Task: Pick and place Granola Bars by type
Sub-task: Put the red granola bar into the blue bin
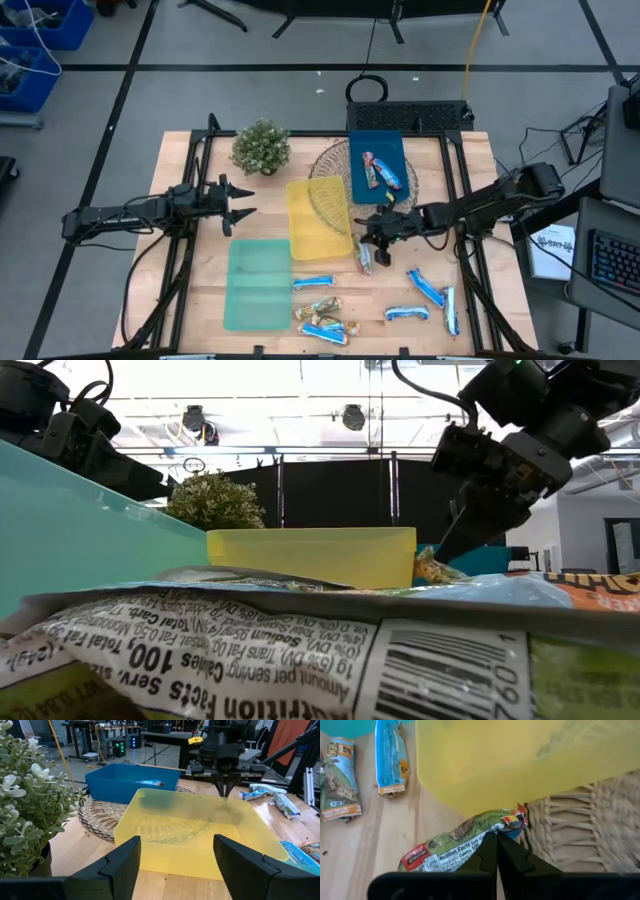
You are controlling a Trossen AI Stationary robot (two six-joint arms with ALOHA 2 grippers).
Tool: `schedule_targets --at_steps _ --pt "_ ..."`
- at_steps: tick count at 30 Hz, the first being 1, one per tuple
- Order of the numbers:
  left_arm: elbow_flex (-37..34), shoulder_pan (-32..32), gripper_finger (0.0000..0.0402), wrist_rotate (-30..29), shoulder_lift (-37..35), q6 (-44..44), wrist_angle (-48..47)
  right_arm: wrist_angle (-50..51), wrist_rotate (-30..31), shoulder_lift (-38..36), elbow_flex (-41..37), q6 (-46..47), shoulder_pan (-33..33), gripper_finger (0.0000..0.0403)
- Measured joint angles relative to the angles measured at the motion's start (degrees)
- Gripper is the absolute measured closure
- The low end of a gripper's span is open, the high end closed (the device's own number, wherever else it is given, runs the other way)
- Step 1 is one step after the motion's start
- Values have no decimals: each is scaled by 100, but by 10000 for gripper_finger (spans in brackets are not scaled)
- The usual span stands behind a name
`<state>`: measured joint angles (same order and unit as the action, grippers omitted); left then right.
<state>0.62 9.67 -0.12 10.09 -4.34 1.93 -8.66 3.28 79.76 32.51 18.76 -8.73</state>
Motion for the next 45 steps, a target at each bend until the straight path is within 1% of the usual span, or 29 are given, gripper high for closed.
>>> schedule_targets --at_steps 5,10,17,22,34,38,45 --pt "0 -1 146 1 0 -1 0 478 160 -351 0 0 0 403" --pt "0 0 146 2 2 -2 -7 726 276 -689 0 -43 0 403" --pt "0 -2 146 2 0 -1 -9 727 311 -1085 -9 -323 -39 403" --pt "0 0 146 2 2 -1 -9 554 316 -1380 -211 -441 -42 403" --pt "0 0 146 2 2 0 -7 -887 318 -2110 -1225 -675 -37 403" --pt "0 -1 146 2 0 0 -7 -1041 443 -2318 -1303 -898 -35 403" --pt "0 -2 146 2 2 0 -7 -1130 434 -2660 -1303 -1536 107 403"
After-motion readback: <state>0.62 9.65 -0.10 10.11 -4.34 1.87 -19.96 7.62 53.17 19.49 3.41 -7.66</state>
